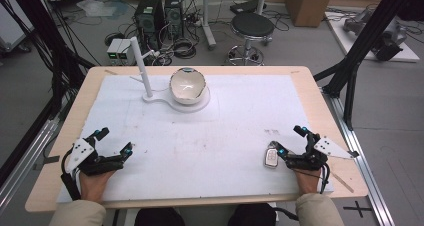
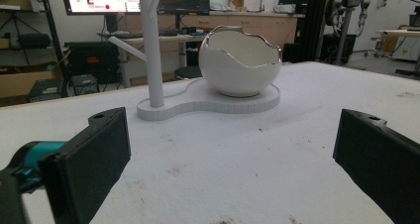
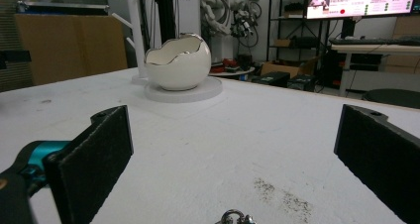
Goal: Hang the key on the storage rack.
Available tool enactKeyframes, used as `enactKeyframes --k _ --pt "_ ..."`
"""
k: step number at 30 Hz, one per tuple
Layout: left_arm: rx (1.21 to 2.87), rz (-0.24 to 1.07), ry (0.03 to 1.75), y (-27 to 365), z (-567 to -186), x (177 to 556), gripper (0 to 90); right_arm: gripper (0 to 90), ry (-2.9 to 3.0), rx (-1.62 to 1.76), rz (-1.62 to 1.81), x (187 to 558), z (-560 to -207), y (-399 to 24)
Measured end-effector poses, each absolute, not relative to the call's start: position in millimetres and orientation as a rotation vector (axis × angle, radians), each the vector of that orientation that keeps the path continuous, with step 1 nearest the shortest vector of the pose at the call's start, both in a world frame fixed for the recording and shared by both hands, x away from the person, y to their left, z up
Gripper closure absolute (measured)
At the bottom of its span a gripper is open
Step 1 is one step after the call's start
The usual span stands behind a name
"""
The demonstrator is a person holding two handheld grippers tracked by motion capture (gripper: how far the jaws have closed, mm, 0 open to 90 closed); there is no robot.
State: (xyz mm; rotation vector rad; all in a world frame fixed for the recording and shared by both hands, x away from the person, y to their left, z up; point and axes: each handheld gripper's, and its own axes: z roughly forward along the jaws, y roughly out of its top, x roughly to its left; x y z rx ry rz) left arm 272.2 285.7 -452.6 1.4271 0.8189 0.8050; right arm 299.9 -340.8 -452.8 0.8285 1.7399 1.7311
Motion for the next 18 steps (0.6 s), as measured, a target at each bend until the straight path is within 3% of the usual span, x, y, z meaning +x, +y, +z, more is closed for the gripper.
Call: enactKeyframes --k 18 --pt "1.419 0.815 0.840 286.1 -452.6 272.3 1.7 0.8 1.789 0.860 1.665 303.5 -450.8 -335.9"
